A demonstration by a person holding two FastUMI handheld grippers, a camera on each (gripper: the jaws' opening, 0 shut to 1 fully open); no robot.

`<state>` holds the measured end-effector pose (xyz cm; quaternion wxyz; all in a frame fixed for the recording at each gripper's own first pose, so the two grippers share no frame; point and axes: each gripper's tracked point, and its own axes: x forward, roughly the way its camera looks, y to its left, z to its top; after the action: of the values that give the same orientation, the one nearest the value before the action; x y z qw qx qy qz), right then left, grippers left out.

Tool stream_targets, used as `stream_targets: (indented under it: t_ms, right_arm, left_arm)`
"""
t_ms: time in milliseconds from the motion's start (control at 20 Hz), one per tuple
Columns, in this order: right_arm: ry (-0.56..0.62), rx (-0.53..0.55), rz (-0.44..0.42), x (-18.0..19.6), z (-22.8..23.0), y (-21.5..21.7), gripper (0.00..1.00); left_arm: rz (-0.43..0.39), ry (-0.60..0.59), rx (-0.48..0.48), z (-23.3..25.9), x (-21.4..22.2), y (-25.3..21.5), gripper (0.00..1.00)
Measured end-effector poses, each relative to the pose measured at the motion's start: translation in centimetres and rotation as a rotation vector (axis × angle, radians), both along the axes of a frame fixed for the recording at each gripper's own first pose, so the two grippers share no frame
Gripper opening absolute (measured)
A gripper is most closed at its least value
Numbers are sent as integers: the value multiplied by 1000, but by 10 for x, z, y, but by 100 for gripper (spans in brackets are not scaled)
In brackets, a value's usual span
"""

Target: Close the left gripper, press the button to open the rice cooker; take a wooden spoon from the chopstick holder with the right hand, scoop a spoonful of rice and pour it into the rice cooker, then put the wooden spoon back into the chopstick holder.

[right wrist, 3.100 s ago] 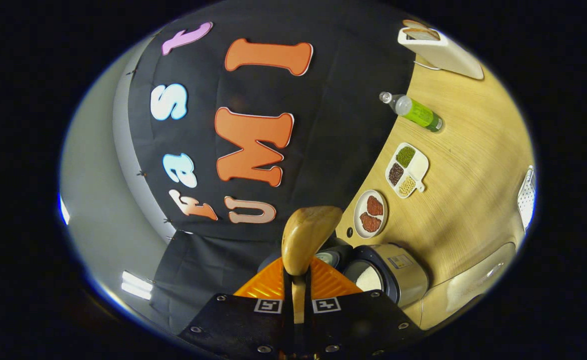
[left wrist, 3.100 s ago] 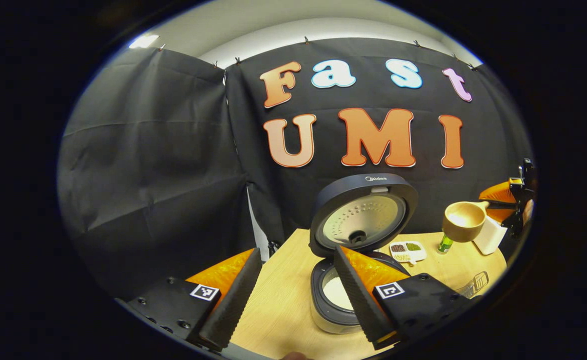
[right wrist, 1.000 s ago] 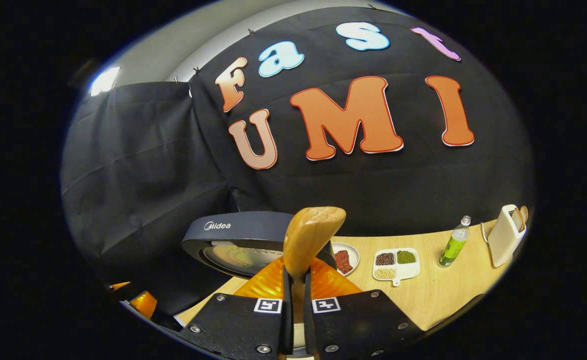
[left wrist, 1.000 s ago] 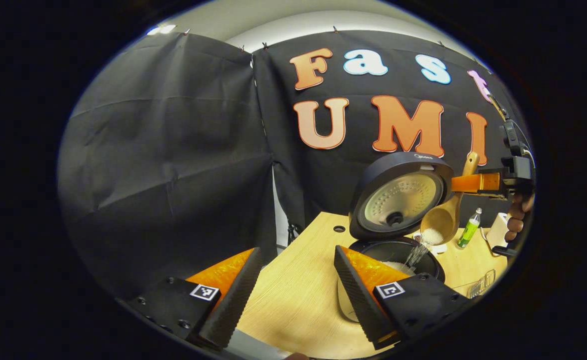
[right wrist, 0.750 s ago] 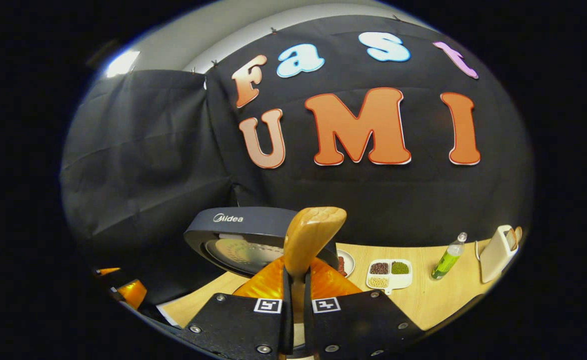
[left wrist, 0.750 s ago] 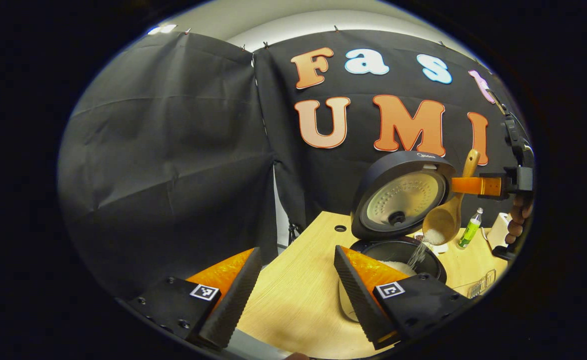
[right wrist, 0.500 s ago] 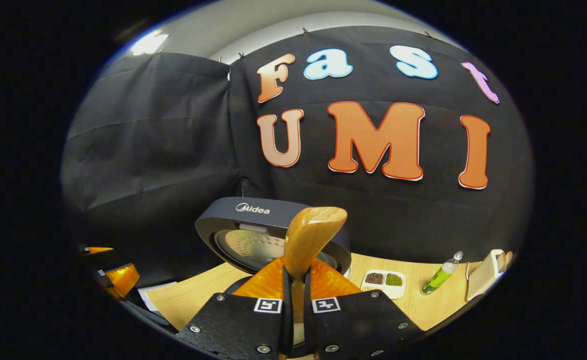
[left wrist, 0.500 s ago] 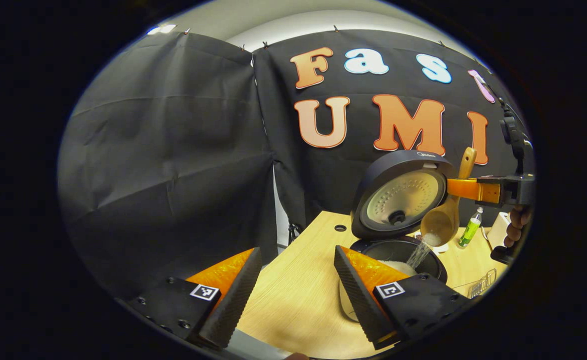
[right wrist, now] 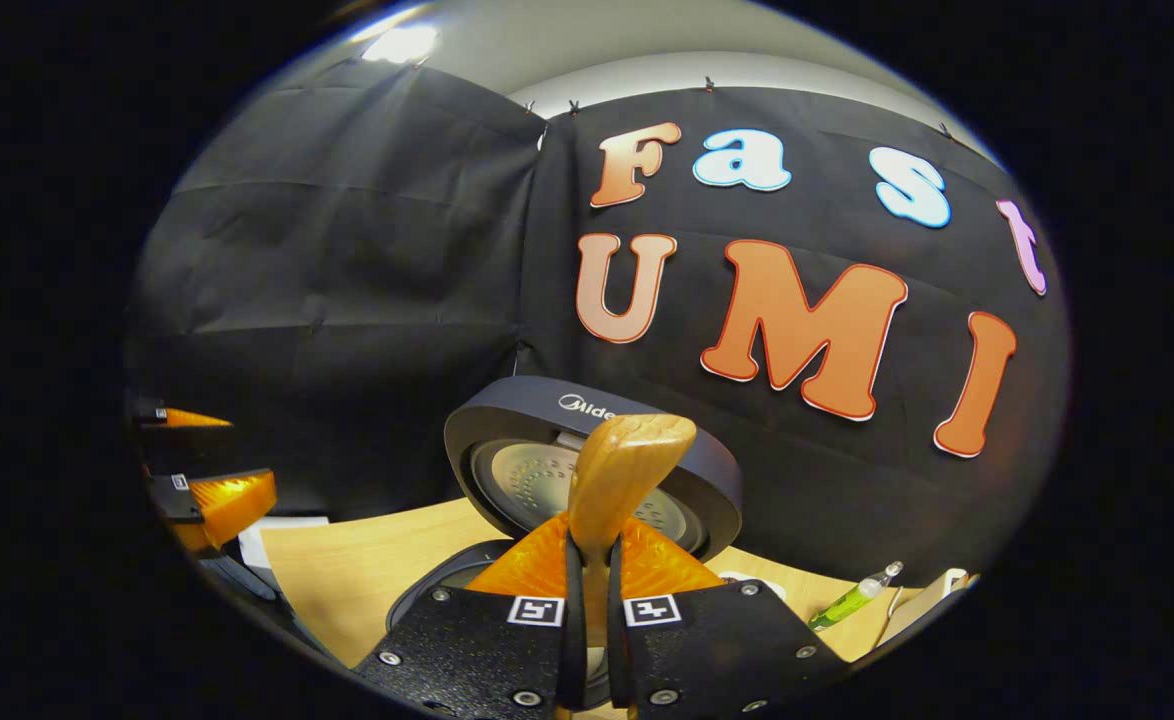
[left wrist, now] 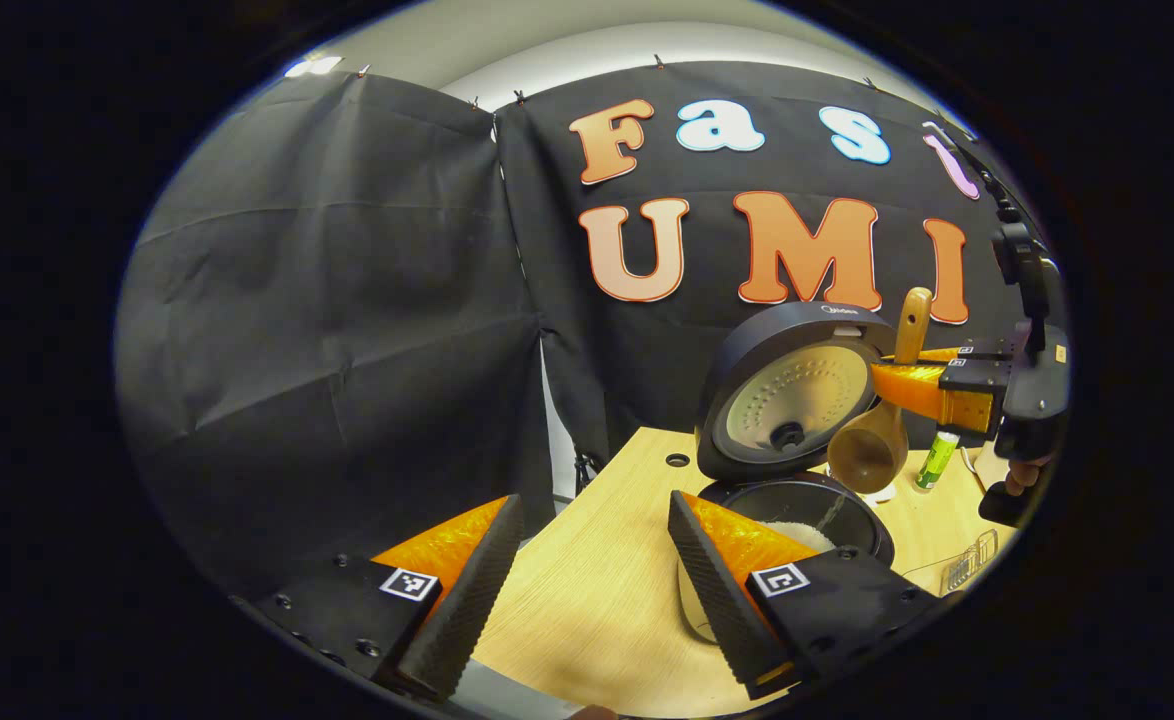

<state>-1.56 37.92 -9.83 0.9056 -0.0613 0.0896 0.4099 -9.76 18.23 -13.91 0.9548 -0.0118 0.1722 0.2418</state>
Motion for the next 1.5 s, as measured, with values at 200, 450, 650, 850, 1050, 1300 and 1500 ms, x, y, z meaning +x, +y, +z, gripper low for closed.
stream_targets:
  t_ms: [200, 450, 650, 850, 1050, 1300, 1500]
  right_arm:
    - [-34, -9, -5, 1, 0, -9, 8]
    - [175, 72, -63, 11, -21, -42, 8]
    - [276, 77, -157, 27, -38, -94, 8]
    - [344, 93, -268, 34, -56, -154, 8]
    - [380, 56, -381, 35, -82, -215, 8]
    - [418, 42, -535, 25, -108, -292, 8]
    - [455, 30, -627, 21, -128, -340, 8]
  left_arm:
    - [-8, -2, 9, 0, 1, -4, 93]
    - [-5, 2, 3, -2, -1, -6, 98]
    - [-5, 7, -16, -4, 2, -10, 98]
    - [-18, 14, -22, -4, 11, -23, 98]
    - [-9, 40, -74, -11, 20, -35, 93]
    - [-5, 61, -108, -17, 27, -53, 93]
    - [17, 88, -182, -28, 29, -69, 93]
